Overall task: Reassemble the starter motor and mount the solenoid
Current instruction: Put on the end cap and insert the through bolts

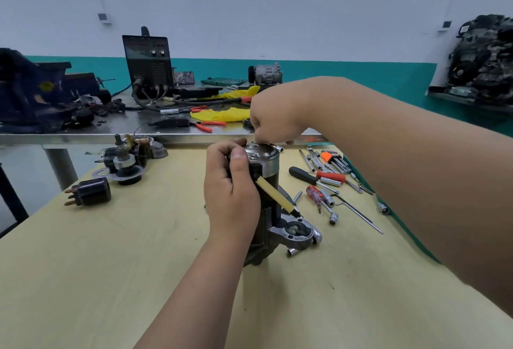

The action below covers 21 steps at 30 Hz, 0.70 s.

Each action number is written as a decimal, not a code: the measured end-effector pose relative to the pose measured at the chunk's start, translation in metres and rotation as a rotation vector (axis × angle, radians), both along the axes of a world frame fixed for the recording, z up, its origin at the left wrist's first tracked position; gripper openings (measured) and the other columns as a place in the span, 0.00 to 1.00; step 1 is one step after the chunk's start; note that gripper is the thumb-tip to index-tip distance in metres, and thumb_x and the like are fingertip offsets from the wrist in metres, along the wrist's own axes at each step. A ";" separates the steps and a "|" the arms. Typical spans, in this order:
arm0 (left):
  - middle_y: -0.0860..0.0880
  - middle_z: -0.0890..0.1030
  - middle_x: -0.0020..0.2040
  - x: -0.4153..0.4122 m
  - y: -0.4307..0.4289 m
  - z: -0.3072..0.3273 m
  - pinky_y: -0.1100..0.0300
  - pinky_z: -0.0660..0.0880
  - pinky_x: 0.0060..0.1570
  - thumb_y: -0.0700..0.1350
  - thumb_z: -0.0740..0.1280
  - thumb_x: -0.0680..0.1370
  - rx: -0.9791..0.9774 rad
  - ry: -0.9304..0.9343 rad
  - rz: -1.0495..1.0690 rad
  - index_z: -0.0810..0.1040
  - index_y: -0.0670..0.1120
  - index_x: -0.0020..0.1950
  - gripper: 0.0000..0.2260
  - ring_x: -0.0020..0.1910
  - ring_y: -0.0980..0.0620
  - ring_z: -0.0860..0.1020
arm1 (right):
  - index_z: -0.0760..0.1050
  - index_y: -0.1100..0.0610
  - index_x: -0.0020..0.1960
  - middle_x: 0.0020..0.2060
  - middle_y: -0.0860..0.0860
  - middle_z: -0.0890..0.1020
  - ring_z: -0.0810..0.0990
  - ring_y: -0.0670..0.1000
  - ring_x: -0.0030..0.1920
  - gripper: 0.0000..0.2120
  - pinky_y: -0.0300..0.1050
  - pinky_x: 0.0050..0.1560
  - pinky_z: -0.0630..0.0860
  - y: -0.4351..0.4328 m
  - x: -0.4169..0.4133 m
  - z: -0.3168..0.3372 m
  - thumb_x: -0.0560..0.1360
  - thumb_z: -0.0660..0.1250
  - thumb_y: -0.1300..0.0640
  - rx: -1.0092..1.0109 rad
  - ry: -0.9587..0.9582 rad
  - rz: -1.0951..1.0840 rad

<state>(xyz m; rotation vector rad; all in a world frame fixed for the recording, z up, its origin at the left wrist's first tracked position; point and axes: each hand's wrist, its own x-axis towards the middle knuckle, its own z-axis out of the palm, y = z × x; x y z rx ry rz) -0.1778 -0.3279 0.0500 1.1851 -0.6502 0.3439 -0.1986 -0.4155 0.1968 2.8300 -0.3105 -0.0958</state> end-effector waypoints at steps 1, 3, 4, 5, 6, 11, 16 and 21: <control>0.64 0.79 0.45 0.001 -0.001 0.000 0.67 0.72 0.45 0.49 0.57 0.79 -0.009 0.007 0.005 0.73 0.56 0.46 0.07 0.47 0.62 0.77 | 0.73 0.56 0.37 0.29 0.50 0.80 0.83 0.53 0.37 0.13 0.44 0.38 0.75 0.000 0.001 0.000 0.79 0.59 0.54 -0.006 0.005 -0.002; 0.66 0.79 0.45 0.001 -0.002 0.001 0.69 0.71 0.47 0.48 0.56 0.79 -0.028 0.016 0.004 0.74 0.55 0.46 0.08 0.48 0.64 0.77 | 0.74 0.55 0.39 0.32 0.51 0.81 0.83 0.53 0.38 0.12 0.45 0.39 0.76 -0.004 0.002 0.000 0.79 0.59 0.52 0.006 0.012 -0.007; 0.66 0.79 0.45 0.002 -0.002 0.001 0.69 0.71 0.47 0.48 0.56 0.79 -0.031 0.014 0.003 0.74 0.55 0.46 0.08 0.48 0.64 0.77 | 0.75 0.56 0.42 0.34 0.51 0.82 0.83 0.52 0.38 0.11 0.46 0.41 0.77 -0.005 0.003 0.001 0.78 0.59 0.53 0.027 0.017 -0.010; 0.66 0.79 0.45 0.002 -0.002 0.001 0.69 0.72 0.47 0.48 0.57 0.78 -0.031 0.012 -0.002 0.74 0.56 0.47 0.06 0.47 0.64 0.77 | 0.76 0.56 0.45 0.36 0.52 0.83 0.83 0.51 0.38 0.09 0.47 0.43 0.79 -0.007 0.003 0.001 0.78 0.60 0.53 0.056 0.023 -0.012; 0.66 0.79 0.45 0.002 -0.002 0.002 0.69 0.72 0.46 0.48 0.59 0.78 -0.032 0.012 -0.013 0.73 0.56 0.47 0.05 0.46 0.64 0.77 | 0.77 0.56 0.47 0.37 0.51 0.83 0.84 0.51 0.38 0.09 0.48 0.44 0.80 -0.008 0.004 0.001 0.78 0.60 0.53 0.083 0.025 -0.010; 0.62 0.81 0.44 0.007 -0.001 0.004 0.69 0.74 0.39 0.44 0.65 0.75 -0.064 0.027 -0.097 0.73 0.53 0.42 0.04 0.41 0.62 0.78 | 0.76 0.55 0.45 0.36 0.52 0.84 0.83 0.50 0.37 0.09 0.47 0.44 0.80 -0.011 0.013 -0.001 0.79 0.60 0.54 0.110 0.037 0.006; 0.64 0.81 0.40 0.013 -0.001 0.002 0.71 0.72 0.38 0.44 0.61 0.77 -0.086 0.051 -0.059 0.76 0.53 0.43 0.06 0.39 0.65 0.76 | 0.74 0.56 0.38 0.28 0.50 0.81 0.83 0.52 0.36 0.17 0.47 0.42 0.77 -0.012 0.016 0.000 0.80 0.58 0.47 0.030 0.017 0.002; 0.64 0.80 0.40 0.016 0.002 0.001 0.73 0.71 0.39 0.46 0.62 0.77 -0.091 0.036 -0.044 0.76 0.54 0.45 0.05 0.39 0.66 0.77 | 0.76 0.55 0.43 0.37 0.53 0.84 0.83 0.52 0.39 0.10 0.50 0.44 0.80 -0.011 0.018 0.001 0.78 0.59 0.55 0.070 0.072 0.019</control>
